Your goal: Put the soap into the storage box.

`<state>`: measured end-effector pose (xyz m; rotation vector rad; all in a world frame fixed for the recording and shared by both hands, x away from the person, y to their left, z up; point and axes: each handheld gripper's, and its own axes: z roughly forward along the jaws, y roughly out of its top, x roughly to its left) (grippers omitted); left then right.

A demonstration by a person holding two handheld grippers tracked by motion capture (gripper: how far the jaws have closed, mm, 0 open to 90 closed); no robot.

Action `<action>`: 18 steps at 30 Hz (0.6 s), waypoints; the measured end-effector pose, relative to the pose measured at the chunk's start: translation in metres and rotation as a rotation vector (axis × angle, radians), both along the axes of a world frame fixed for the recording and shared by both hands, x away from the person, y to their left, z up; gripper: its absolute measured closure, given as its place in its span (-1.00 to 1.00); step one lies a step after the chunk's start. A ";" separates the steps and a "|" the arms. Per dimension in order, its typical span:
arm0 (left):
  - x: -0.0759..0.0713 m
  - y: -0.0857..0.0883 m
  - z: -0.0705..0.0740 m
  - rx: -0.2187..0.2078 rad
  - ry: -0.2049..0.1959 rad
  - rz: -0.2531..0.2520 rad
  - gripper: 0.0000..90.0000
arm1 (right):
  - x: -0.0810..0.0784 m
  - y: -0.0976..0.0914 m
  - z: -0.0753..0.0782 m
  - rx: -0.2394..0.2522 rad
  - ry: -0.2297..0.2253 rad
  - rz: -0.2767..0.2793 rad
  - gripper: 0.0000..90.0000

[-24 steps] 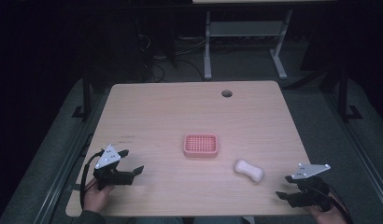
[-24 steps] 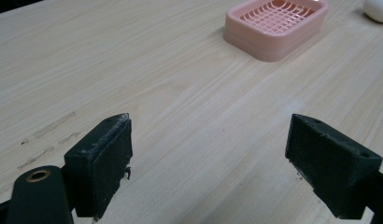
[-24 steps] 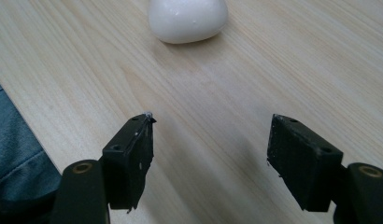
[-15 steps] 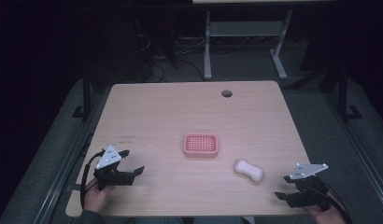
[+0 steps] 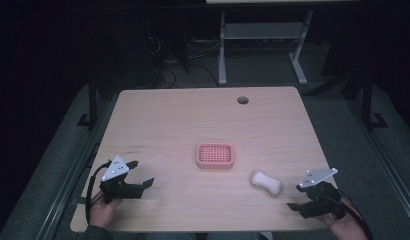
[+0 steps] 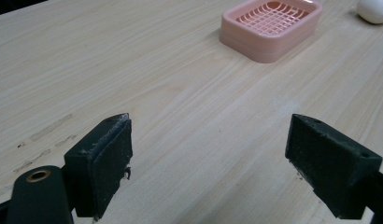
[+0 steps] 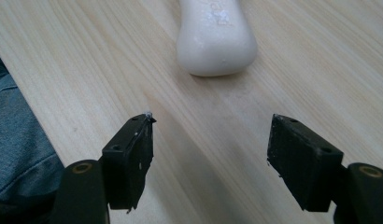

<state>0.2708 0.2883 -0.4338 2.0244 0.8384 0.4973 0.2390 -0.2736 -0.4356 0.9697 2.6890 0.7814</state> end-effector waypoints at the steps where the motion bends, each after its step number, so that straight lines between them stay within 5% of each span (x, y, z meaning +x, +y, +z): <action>1: 0.000 0.000 0.000 0.001 0.002 0.000 -0.68 | 0.000 0.000 0.000 0.000 0.000 0.000 -0.32; 18: 0.000 0.002 0.001 0.001 -0.001 0.000 -0.68 | 0.017 0.021 0.018 -0.053 0.019 0.063 -0.32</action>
